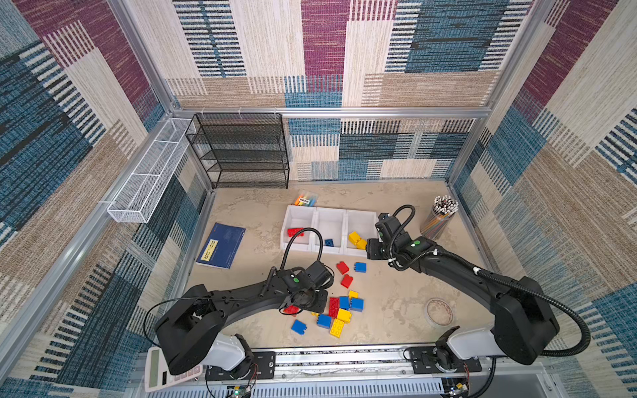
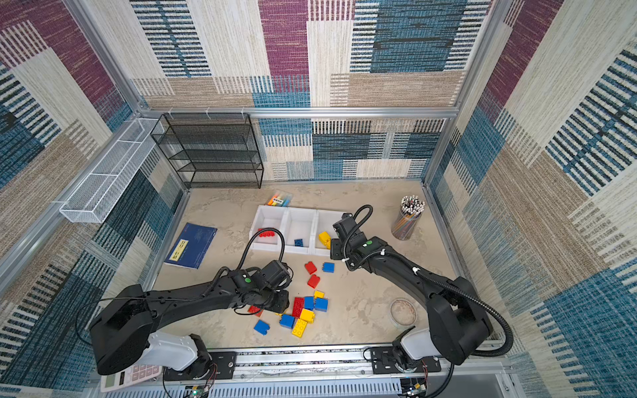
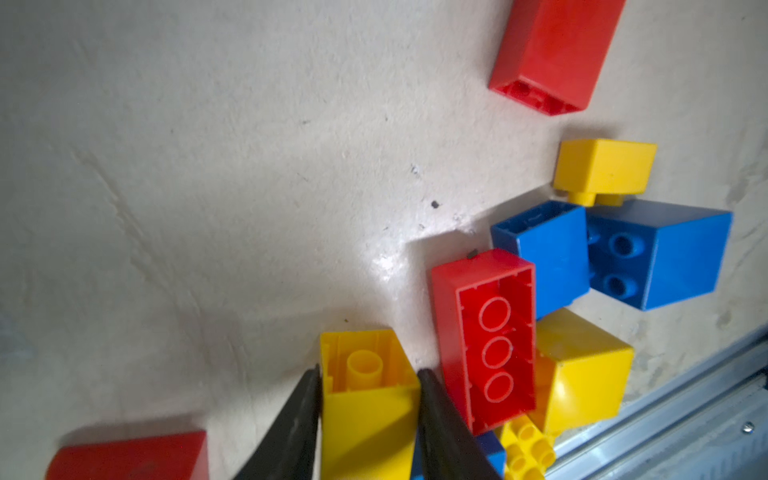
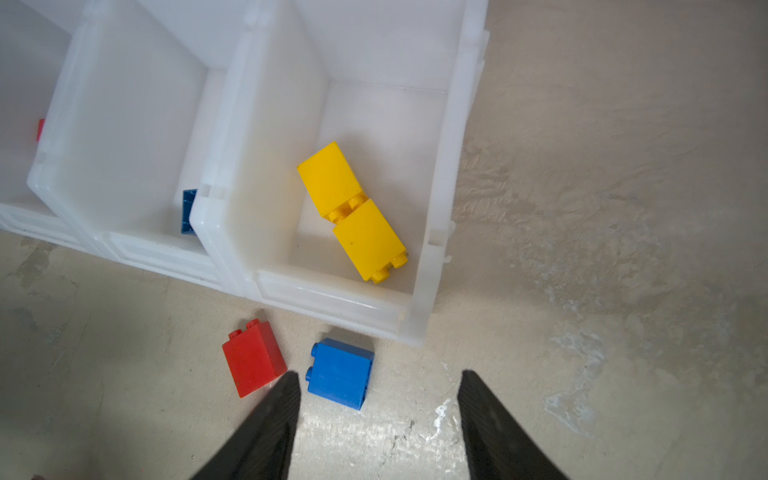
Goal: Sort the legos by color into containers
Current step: 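Grasp a yellow brick from the pile with the left gripper while the right gripper hovers, then reach the left gripper across to the yellow compartment and release the brick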
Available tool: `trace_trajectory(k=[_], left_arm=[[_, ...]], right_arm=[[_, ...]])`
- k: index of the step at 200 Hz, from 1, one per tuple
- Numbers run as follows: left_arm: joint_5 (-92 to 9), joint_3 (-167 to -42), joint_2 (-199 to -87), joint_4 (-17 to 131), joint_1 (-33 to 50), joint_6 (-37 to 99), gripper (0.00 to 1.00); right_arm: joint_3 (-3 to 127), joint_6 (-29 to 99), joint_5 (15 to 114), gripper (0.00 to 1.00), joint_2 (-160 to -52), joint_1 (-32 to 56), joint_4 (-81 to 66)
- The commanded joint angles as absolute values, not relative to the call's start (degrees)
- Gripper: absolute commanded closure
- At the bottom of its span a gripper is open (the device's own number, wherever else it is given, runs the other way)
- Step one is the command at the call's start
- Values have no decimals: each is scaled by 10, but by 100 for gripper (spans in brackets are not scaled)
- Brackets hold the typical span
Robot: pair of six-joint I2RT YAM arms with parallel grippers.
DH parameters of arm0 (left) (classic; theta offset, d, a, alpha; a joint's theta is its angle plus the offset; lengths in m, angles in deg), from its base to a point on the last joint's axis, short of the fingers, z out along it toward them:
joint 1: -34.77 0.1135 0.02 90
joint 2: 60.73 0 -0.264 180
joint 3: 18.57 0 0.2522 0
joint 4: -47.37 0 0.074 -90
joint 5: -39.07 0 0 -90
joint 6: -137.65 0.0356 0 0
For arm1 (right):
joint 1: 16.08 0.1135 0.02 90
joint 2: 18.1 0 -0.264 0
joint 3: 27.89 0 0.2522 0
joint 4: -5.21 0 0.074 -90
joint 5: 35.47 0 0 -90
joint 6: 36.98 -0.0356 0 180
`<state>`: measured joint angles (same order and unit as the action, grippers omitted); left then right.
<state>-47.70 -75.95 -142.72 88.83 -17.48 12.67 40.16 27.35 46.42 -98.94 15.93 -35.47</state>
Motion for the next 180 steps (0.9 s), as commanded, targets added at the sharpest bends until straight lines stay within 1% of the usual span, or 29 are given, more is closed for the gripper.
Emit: trace_trajectory(k=[1,33,61,103,129,180], left_arm=[[-480,-764,-1431,893,-175,144,65],[-496,-777,-1426,905,-175,162,69],[-518,-811,-1426,926,-162,190,70],[-518,-868,-1432,923,-88,243,70],[-502,-937,-1458,919,-51,276,70],[-477,-1091,-1555,944,-47,329,69]], right_arm=[[403,266,453,37,-985,159,-349],[407,267,449,37,-980,159,-354],[416,274,442,37,-982,159,-360],[423,276,441,37,-981,158,-363],[424,278,440,37,-976,156,-367],[407,274,442,38,-933,137,-369]])
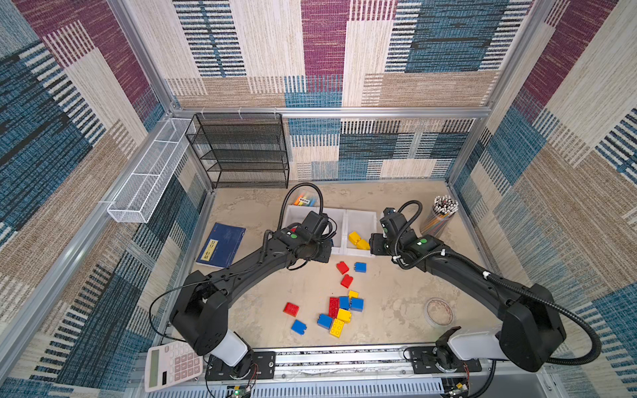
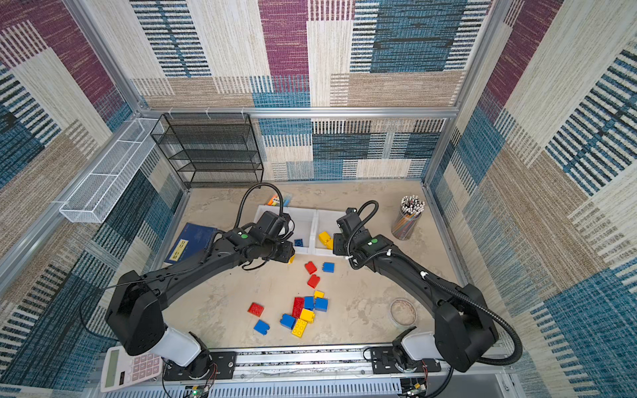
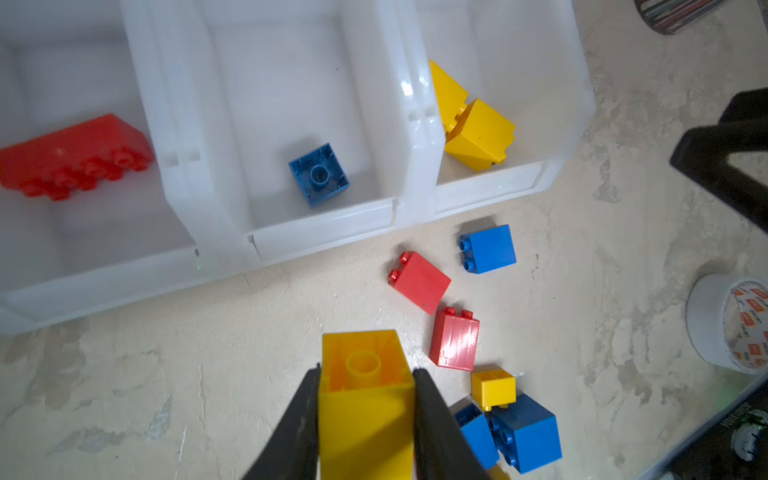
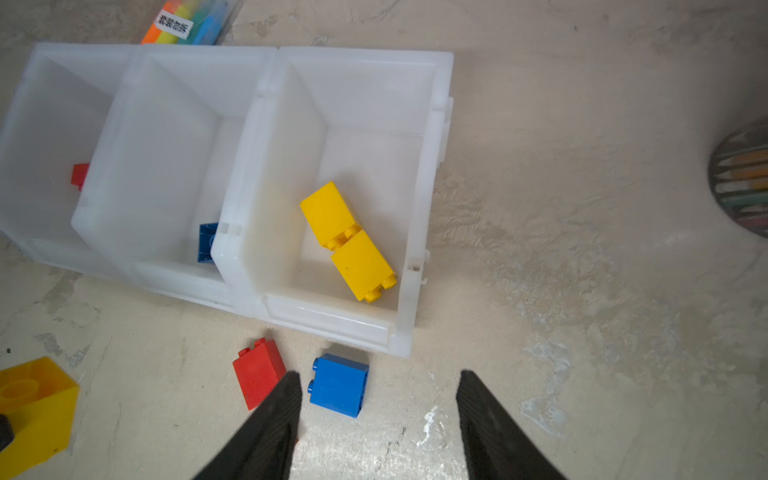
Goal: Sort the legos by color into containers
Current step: 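Reach the left gripper across to the yellow compartment and release the brick, then withdraw the left gripper toward the robot while the right gripper moves over red bricks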
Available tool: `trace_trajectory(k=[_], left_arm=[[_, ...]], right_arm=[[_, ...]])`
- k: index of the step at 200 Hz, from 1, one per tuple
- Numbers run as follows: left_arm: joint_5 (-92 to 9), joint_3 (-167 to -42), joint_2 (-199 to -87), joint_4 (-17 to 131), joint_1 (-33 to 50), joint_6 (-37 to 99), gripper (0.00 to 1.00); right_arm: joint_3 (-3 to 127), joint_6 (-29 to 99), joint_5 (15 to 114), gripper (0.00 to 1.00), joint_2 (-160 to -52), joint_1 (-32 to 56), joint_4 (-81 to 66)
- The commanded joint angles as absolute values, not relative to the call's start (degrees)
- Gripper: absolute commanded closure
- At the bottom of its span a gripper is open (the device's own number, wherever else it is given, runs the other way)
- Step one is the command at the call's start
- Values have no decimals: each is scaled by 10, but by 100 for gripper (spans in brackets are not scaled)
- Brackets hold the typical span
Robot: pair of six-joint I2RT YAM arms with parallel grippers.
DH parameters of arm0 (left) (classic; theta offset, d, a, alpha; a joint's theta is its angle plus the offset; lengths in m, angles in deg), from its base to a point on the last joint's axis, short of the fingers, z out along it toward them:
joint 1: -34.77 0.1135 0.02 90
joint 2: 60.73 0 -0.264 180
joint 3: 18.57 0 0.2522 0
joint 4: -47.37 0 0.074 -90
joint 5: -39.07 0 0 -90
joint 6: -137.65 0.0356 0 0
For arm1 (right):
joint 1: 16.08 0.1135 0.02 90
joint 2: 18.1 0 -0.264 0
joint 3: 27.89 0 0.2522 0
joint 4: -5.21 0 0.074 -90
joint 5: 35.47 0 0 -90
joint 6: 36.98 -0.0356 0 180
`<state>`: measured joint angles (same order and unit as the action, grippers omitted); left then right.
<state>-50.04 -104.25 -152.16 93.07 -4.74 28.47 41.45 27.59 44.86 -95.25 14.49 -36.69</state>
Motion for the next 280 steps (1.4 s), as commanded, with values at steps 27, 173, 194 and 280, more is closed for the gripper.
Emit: trace_trajectory(k=[27,173,194,280], left_arm=[[-449,-1160,-1609,943,-47,332,69],[-411,-1502,-1925,942,-61,297,59],[-411,-1506,-1929,938,-61,294,53],[-407,-1346,-1788,849,-52,298,48]], right_arm=[[385,273,444,38,-898,119,-373],[321,266,456,38,-800,92,-402],[316,262,456,38,-795,92,-405],[328,264,466,38,-819,91,-420]])
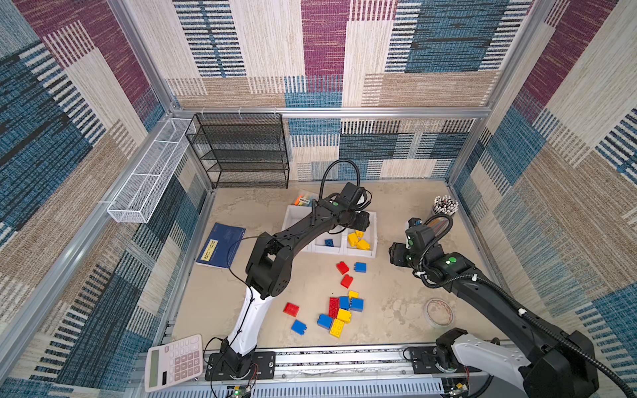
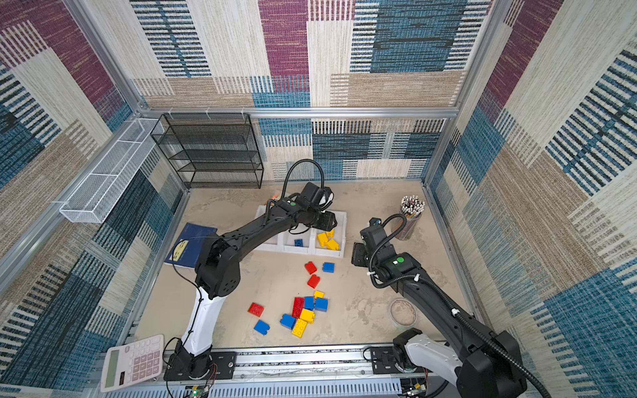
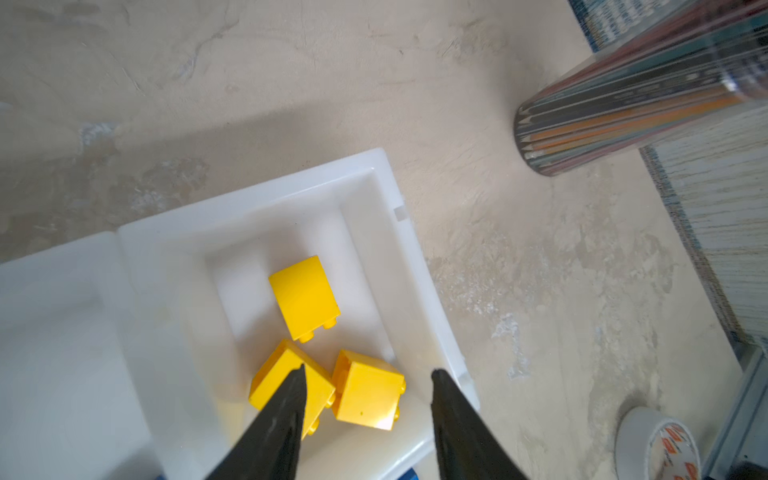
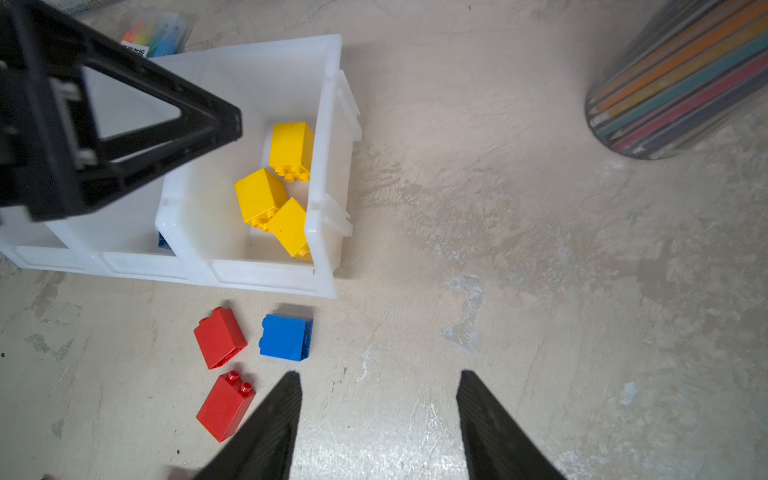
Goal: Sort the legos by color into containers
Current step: 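Withdraw the left gripper toward the robot while the right gripper moves over red bricks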
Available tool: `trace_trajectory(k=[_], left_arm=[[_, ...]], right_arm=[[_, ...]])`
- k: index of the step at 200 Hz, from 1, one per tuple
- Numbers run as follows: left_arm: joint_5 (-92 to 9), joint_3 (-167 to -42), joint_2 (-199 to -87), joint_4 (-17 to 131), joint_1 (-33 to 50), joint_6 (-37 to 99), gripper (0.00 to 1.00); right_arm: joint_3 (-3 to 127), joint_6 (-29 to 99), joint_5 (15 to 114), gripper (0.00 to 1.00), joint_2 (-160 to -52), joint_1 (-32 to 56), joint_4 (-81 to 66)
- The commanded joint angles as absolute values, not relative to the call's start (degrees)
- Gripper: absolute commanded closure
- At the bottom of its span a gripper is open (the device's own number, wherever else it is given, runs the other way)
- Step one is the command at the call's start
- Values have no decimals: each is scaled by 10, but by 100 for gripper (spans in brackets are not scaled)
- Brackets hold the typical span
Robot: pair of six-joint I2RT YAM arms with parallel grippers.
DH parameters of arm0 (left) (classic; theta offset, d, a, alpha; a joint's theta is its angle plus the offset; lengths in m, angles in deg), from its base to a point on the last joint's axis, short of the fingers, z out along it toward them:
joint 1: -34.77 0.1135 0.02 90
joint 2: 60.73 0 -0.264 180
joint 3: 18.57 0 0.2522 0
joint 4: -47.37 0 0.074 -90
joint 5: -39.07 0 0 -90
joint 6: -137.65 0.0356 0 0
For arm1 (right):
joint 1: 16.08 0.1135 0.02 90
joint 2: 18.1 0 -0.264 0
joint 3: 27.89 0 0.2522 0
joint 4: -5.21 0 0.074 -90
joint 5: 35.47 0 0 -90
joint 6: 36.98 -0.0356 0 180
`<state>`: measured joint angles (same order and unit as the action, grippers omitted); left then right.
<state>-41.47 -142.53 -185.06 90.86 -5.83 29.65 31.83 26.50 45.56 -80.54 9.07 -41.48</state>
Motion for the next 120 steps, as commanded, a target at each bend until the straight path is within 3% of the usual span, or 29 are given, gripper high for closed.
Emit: trace_trajectory(k=[1,18,62,120], left_arm=[[-406,-1342,-1784,847,-52,298,48],[-399,-1270,-1725,814,-41,291,48],[-441,-1092,-1543,893,-35,252,47],[-511,-812,-1252,885,-36,188,45]], right_arm=[[328,265,466,38,-820,91,-421],[338,267,474,38,-839,92,-429],[369,264,515,38,-878,110,-435],[324,226,485,36,-906,231,-388]])
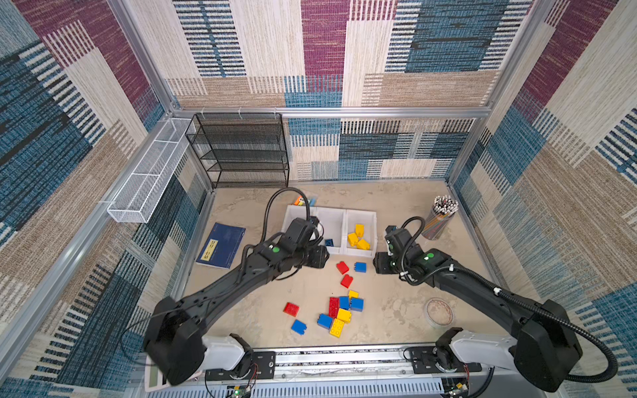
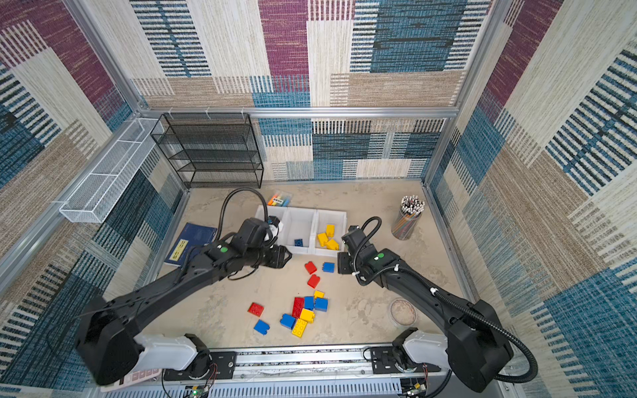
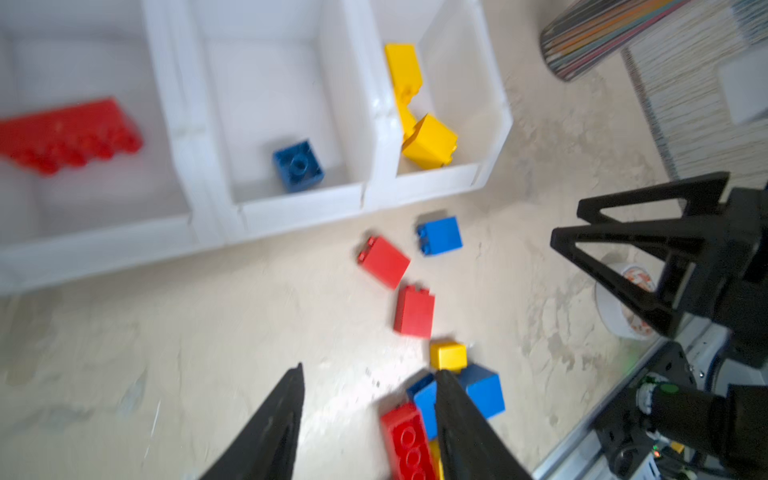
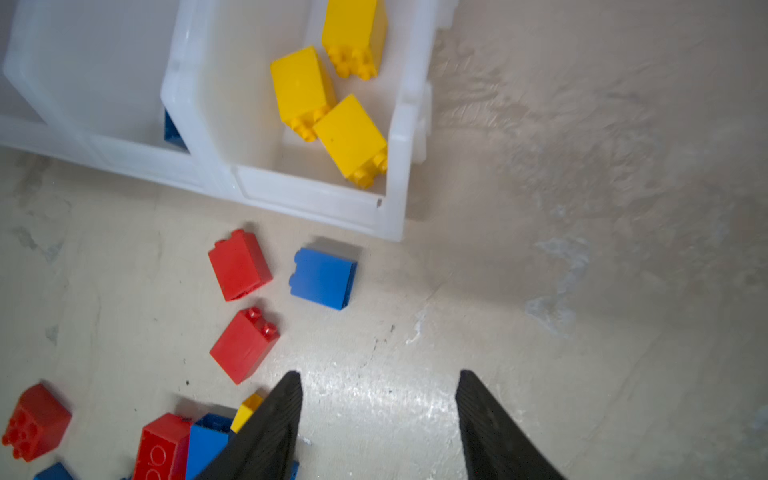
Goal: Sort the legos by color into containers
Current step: 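Withdraw the left gripper toward the robot while the right gripper moves over red bricks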
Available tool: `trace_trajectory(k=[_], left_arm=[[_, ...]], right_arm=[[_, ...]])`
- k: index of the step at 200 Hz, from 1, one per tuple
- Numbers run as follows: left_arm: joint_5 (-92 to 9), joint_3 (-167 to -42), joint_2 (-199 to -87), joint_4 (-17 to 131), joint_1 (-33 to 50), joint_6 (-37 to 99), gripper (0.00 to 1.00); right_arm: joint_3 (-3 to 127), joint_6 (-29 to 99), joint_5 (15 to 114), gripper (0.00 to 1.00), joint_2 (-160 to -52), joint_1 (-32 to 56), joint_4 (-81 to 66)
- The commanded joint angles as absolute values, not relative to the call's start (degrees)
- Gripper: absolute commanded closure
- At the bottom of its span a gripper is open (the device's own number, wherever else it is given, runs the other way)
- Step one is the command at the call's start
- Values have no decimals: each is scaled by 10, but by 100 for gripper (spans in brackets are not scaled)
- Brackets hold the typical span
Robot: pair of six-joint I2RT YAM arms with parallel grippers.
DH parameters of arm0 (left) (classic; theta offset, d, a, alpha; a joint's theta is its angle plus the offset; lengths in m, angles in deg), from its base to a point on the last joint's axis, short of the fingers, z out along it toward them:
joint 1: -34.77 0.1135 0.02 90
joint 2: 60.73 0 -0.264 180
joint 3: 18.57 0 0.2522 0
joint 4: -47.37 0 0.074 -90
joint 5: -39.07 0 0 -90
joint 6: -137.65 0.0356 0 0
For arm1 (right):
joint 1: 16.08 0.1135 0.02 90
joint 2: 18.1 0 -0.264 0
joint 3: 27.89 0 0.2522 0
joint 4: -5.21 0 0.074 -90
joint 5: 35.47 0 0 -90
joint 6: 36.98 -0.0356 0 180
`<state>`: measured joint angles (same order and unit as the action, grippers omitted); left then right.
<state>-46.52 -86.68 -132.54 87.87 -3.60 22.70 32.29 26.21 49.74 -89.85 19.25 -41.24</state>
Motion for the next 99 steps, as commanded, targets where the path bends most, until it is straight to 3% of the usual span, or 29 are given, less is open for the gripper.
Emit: trace_trajectory(k=[1,99], left_arm=[[-513,-809,-1248,885,-36,188,45],[-545,-693,-1058,952,-36,158,42]], right_arm=[[323,225,485,36,-907,233,-387],[371,129,439,34,-1034,342,-364]])
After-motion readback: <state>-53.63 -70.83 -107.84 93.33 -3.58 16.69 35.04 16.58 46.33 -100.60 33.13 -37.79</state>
